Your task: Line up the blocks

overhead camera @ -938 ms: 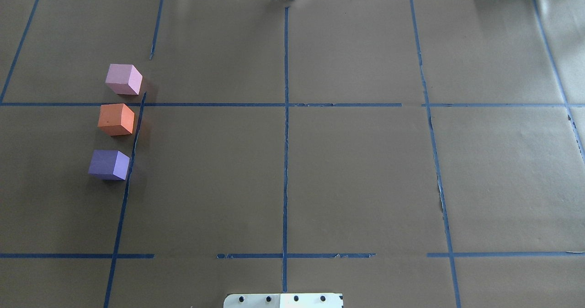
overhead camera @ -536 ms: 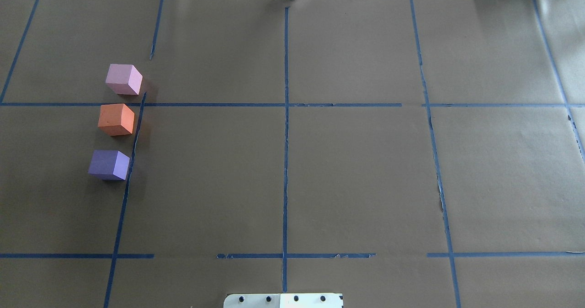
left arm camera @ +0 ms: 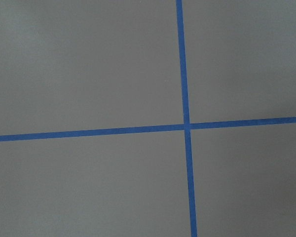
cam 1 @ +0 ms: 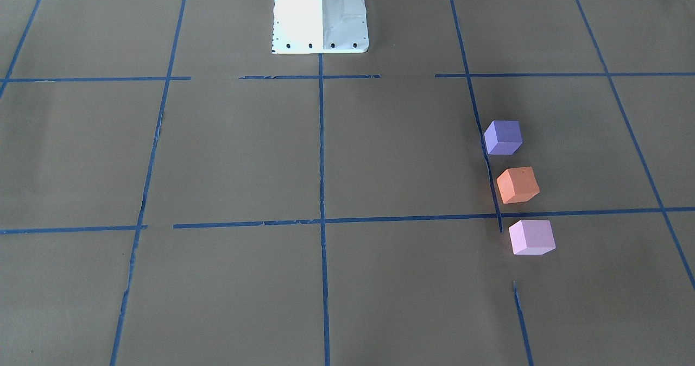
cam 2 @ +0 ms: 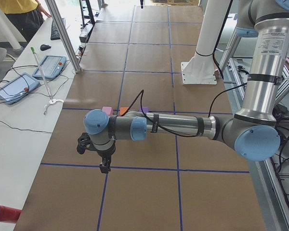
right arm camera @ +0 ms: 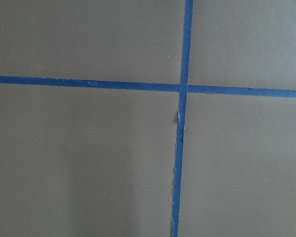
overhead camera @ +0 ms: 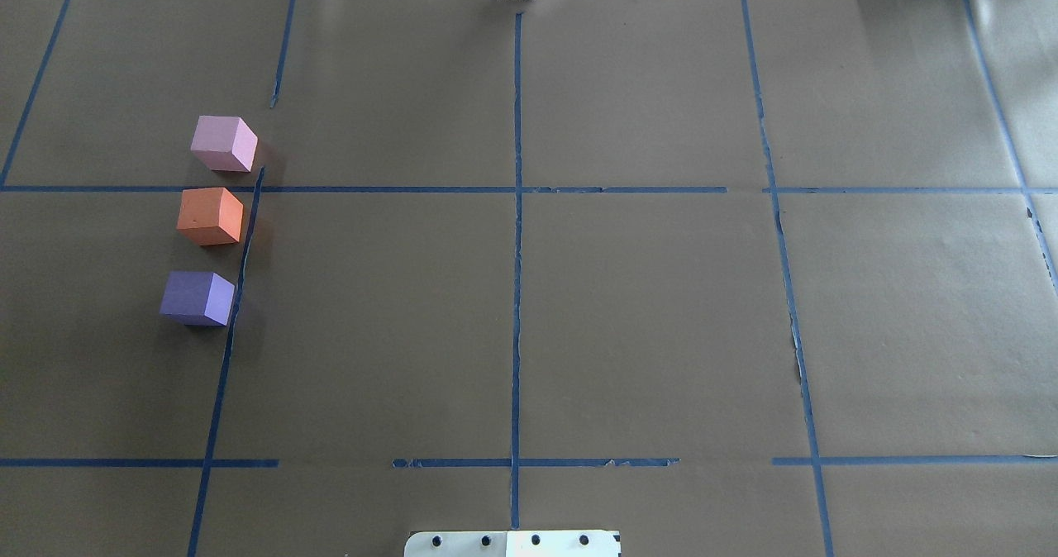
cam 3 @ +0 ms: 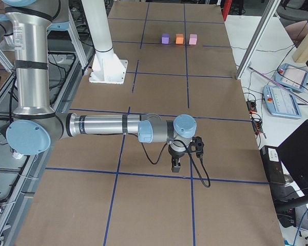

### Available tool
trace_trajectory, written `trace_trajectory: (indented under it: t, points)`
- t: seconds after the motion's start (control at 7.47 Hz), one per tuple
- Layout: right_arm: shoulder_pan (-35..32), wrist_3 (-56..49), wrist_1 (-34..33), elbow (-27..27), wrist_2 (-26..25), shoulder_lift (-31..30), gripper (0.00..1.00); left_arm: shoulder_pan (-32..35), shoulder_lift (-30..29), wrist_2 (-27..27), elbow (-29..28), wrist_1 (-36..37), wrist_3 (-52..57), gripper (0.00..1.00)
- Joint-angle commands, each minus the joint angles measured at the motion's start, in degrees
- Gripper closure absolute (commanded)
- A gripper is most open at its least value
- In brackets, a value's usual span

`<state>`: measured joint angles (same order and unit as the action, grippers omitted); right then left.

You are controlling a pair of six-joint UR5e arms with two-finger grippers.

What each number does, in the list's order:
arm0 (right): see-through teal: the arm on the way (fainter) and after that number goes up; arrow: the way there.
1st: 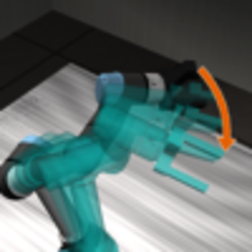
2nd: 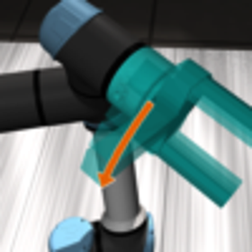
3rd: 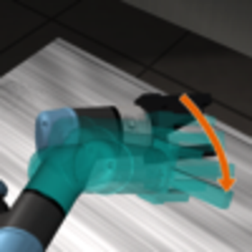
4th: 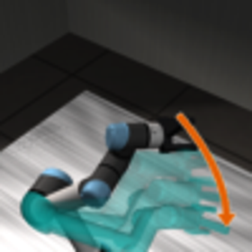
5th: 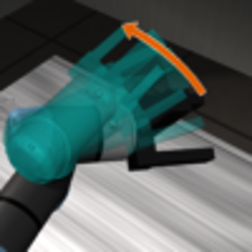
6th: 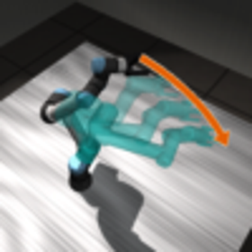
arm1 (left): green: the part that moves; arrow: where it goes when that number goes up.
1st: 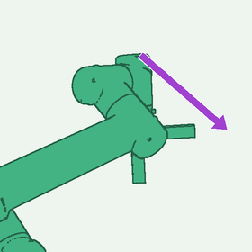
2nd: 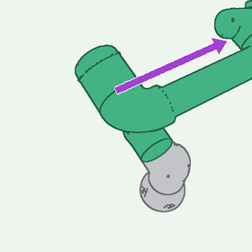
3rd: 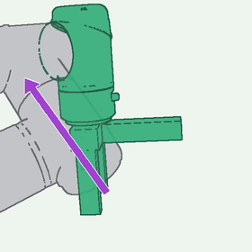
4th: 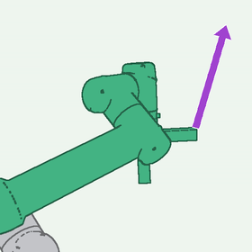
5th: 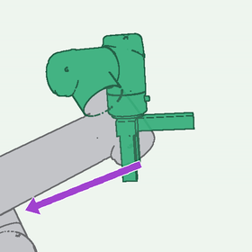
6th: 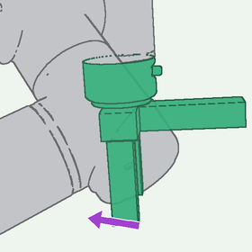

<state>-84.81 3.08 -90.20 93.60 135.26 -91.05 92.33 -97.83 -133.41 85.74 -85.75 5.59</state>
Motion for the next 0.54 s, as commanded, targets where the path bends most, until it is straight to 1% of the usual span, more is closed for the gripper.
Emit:
trace_trajectory:
  t: [0.0,0.27,0.4]
  points:
    - [0.0,0.0,0.0,0.0,0.0,0.0,0.0,-0.1,-0.7,-0.2,-2.1,0.5,0.0,0.0]
    - [0.0,0.0,0.0,0.0,0.0,0.0,0.0,-0.1,-0.7,-2.0,-1.7,1.3,-0.5,0.0]
    - [0.0,0.0,-0.1,0.0,0.0,0.0,0.0,0.0,-0.7,-2.1,-0.3,3.2,-0.5,0.0]
